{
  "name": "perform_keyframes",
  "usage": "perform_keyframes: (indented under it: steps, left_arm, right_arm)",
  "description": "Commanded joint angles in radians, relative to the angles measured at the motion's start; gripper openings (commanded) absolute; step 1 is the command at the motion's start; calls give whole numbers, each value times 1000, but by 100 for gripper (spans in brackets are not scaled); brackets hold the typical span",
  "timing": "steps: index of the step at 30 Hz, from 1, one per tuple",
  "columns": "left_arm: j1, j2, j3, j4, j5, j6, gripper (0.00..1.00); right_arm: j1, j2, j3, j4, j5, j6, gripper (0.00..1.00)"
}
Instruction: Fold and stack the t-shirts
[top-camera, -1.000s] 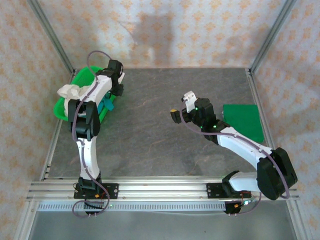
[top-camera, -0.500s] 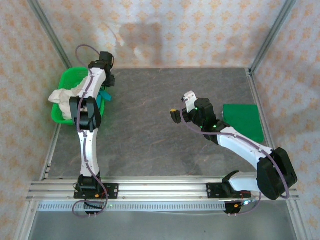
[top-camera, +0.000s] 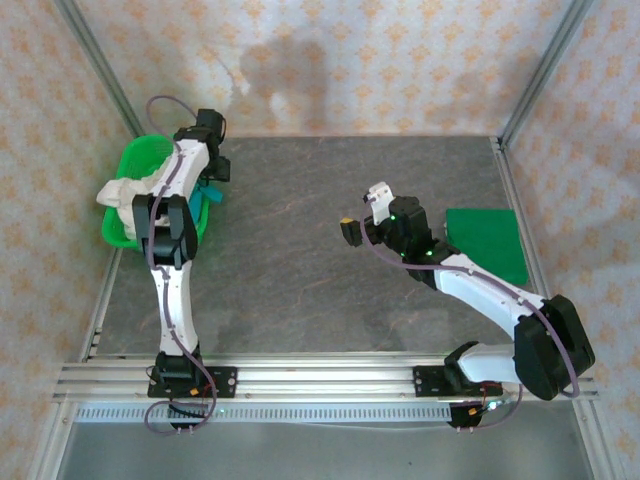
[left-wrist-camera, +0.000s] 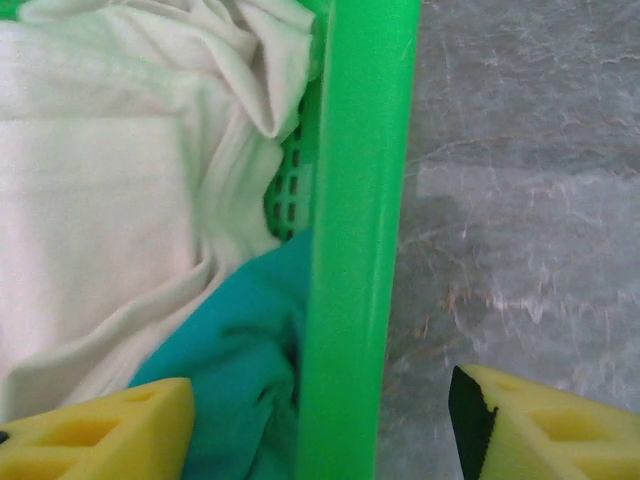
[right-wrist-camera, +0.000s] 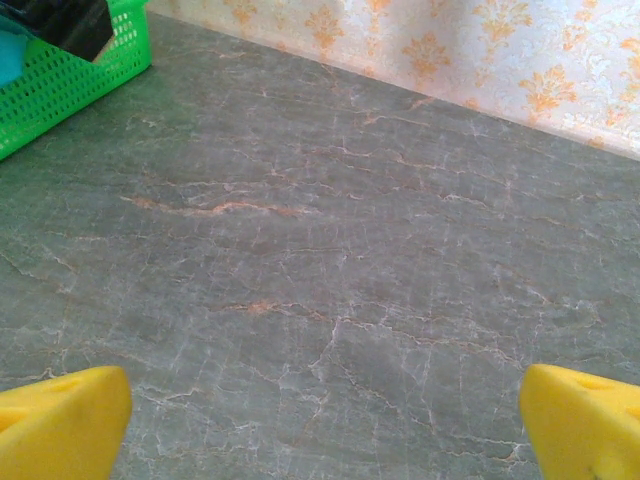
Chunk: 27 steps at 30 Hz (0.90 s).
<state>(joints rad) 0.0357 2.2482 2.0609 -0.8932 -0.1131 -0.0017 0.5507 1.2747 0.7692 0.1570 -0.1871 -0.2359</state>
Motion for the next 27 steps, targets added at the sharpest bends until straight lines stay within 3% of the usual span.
perform_keyframes:
  steps: [1,5,8,14,20,22,24,25,27]
  left_arm:
    - [12,-189,-87,77,-46,-34,74]
    - [32,-330,-248,149,-122,-79,82]
    - [68,-446,-383,222,-174,-124,99]
    - [177,-518,-522,254,-236,-282,100]
    - [235,-413,-457,131,-248,-443,100]
    - [242,-377,-446,121,-238,-479,89]
    - [249,-345,-426,96,-230,-521,69]
    - [255,-313,-413,85,-219,-526,58]
    - [260,-287,-389,61,-211,-527,23]
  right_arm:
    - [20,-27,35,30,9,13,99]
    - [31,-29,37,37,10,14,99]
    - [35,-26,39,44,3,13,99]
    - [44,-8,59,50,-31,10,99]
    - [51,-3,73,47,-39,22,99]
    - [52,-9,73,46,-38,25,99]
    - [51,-18,73,38,-37,27,99]
    - [52,-24,73,31,-34,26,99]
    - [52,-36,71,18,-31,24,99]
